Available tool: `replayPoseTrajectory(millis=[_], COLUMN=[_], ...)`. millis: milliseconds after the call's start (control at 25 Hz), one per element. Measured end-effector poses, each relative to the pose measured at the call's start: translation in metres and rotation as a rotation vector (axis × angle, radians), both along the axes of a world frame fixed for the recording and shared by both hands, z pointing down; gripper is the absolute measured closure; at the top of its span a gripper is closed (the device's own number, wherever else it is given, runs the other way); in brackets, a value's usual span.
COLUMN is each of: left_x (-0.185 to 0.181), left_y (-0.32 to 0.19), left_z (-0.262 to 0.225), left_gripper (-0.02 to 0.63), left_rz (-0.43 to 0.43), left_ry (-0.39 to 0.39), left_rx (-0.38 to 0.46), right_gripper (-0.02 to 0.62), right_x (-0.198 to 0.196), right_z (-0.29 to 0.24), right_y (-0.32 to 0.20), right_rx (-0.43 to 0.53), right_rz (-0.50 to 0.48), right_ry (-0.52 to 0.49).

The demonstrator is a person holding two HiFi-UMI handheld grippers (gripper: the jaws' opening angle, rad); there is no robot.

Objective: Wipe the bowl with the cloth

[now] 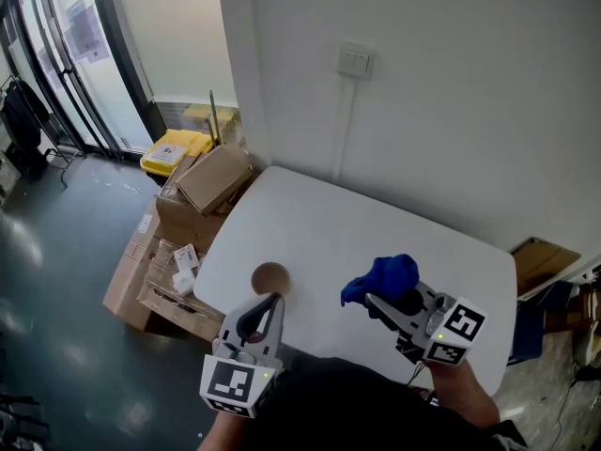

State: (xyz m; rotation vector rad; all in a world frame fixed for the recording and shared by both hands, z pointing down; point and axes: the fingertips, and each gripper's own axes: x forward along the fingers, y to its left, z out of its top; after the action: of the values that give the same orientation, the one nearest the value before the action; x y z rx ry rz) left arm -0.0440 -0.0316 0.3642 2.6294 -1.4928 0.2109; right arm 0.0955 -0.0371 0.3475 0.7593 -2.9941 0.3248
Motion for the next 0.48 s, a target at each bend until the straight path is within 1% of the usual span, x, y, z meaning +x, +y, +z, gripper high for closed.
replayPoseTrajectory(millis=[40, 120, 320, 480], left_x=[0.002, 0.003, -0.002, -0.010], left_y=[0.000, 0.000, -0.002, 0.001], left_z=[-0.004, -0.010, -0.024, -0.032], left_gripper=[0.588, 0.588, 0.588, 0.588], left_rz=[0.000, 0.005, -0.012, -0.028], left_ry=[0.010, 0.006, 0.025, -0.002], left_rx=[0.008, 0.022, 0.053, 0.075], right_gripper=[0.552, 0.552, 0.552, 0.552], right_x=[0.001, 0.001, -0.004, -0.005], right_z=[-0.002, -0.009, -0.027, -0.030], right_y=[0.000, 0.002, 0.007, 0.010], right_rx=[0.010, 0.036, 0.107, 0.117], right_rz=[0.005, 0.011, 0.010, 0.021], right_ry=[-0.003, -0.003, -0.009, -0.013])
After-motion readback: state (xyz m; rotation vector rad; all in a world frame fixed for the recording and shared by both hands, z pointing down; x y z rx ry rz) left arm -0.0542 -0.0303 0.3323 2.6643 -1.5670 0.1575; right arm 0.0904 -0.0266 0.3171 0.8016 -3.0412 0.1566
